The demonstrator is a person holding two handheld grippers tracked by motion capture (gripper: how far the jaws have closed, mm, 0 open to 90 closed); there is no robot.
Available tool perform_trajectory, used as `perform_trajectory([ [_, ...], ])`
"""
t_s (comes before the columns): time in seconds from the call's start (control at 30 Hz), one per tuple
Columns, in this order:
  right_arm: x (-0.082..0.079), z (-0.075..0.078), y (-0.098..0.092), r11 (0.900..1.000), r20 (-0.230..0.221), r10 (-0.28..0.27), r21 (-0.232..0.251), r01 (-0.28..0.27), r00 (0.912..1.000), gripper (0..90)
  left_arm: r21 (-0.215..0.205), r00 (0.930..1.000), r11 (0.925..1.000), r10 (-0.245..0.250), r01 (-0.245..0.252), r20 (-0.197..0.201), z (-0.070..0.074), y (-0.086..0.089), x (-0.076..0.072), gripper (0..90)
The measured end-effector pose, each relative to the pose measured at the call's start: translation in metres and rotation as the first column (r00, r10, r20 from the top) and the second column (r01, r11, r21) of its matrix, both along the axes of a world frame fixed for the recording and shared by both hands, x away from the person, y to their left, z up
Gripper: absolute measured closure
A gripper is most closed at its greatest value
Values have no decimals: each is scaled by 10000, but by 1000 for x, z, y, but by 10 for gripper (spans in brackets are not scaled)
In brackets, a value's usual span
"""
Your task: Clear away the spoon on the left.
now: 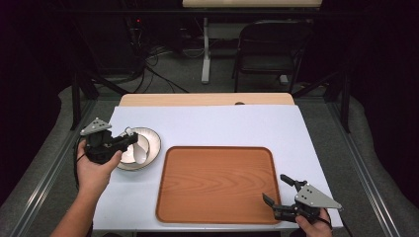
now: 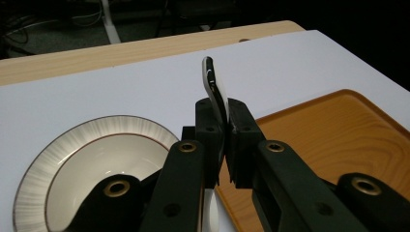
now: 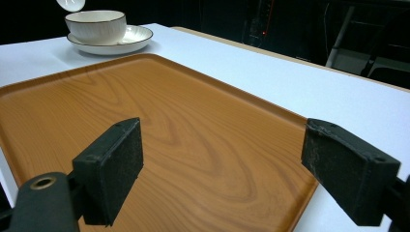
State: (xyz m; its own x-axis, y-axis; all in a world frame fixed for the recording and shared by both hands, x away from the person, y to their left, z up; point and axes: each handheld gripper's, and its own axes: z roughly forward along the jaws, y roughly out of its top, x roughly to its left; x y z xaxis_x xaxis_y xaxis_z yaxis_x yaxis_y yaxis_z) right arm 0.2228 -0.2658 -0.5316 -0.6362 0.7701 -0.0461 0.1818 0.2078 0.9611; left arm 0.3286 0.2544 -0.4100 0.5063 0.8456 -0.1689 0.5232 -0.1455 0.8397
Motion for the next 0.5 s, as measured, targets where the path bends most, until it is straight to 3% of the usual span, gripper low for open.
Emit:
perform_trajectory([
  [0.27,0,0,0,10000,0,11,3,-11,10000,144,30,9983,9983,-576,577,-117,0,-16,-2,855],
  [0.5,0,0,0,10000,-1,14,4,-14,10000,144,40,9927,9929,-1188,1190,-199,0,-35,-5,855],
])
